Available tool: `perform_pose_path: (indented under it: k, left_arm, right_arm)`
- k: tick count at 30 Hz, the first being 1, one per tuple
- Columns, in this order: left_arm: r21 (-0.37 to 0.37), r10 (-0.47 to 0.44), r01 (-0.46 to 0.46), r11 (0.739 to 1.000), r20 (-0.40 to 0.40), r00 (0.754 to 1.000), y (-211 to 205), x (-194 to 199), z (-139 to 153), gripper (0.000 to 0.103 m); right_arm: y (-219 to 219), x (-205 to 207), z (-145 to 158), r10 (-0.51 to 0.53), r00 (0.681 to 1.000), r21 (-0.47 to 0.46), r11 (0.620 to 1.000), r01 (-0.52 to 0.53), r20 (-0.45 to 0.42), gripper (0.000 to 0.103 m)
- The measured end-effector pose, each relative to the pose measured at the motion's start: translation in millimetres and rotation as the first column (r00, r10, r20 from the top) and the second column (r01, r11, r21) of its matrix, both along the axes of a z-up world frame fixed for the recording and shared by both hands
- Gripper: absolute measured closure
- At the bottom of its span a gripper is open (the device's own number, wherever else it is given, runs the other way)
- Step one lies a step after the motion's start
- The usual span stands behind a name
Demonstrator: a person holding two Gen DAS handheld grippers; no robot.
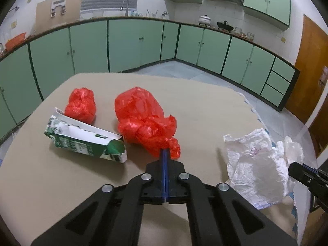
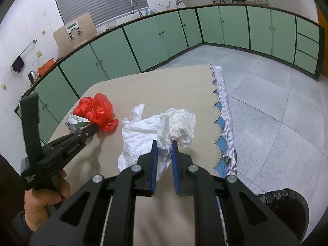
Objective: Collect trash
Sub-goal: 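Lift the white tissue with the right gripper and carry it over the bin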
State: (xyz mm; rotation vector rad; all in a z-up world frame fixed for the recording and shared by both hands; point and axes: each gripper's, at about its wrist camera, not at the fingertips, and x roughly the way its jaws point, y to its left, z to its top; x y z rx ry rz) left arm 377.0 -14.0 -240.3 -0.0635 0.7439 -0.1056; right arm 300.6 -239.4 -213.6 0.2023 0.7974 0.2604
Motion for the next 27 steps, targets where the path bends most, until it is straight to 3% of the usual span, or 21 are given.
perform_pose_path:
  k: [13,27]
  left_arm:
    - [-0.023,-0.051,0.053,0.998,0.063,0.997,-2,-53,47,0.103]
    - [-0.028,-0.193,0.199,0.980,0.136,0.972,-46,-137,101,0.103]
  right_arm:
    - [-7,-23,33,-0.020,0.998,0.004,1.000,0.020,0.054,0.091]
    - [-45,-94,79,-0.098,0.988,-0.010,0.995,0.100,0.122,0.091]
